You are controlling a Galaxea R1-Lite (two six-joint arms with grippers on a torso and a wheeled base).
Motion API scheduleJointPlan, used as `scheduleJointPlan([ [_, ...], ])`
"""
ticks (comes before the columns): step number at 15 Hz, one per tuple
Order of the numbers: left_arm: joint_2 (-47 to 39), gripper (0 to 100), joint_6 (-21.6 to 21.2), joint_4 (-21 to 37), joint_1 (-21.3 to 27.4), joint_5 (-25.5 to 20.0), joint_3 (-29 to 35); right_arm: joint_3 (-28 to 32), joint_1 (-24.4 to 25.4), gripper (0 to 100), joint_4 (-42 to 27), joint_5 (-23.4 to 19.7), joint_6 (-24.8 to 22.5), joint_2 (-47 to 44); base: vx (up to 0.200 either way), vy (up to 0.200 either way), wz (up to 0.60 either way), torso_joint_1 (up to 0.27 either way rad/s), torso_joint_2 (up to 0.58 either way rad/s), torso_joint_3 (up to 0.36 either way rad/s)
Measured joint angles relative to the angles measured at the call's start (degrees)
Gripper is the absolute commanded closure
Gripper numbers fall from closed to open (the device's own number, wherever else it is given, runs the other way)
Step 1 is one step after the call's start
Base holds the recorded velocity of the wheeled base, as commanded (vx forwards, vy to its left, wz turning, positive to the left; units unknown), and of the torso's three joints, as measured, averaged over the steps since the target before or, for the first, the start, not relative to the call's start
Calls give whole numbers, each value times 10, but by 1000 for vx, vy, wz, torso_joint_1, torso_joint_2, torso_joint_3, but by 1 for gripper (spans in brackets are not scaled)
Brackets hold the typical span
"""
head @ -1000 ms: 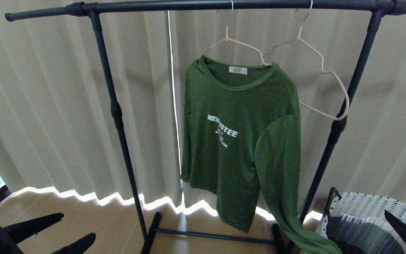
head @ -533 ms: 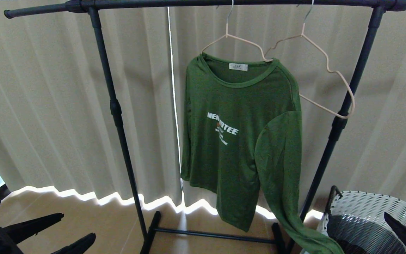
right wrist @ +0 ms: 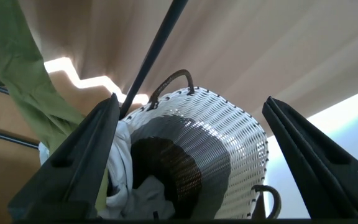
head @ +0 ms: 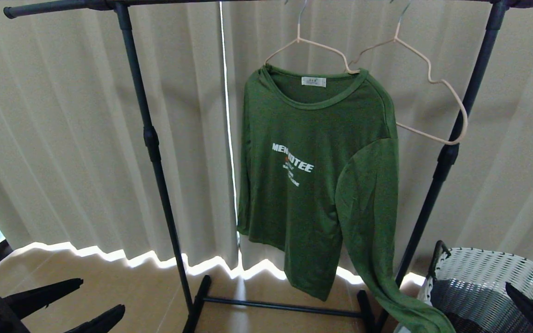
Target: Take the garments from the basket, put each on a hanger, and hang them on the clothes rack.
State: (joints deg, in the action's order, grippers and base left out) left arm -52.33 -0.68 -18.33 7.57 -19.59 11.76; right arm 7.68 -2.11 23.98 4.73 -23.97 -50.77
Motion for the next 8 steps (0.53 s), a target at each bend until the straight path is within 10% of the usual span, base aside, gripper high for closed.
scheduleJointPlan([
  [8, 0, 0, 0, 0, 0, 0, 1, 1, 0, 0, -1, 1, 0, 1, 0, 0, 0, 0, 0, 0],
])
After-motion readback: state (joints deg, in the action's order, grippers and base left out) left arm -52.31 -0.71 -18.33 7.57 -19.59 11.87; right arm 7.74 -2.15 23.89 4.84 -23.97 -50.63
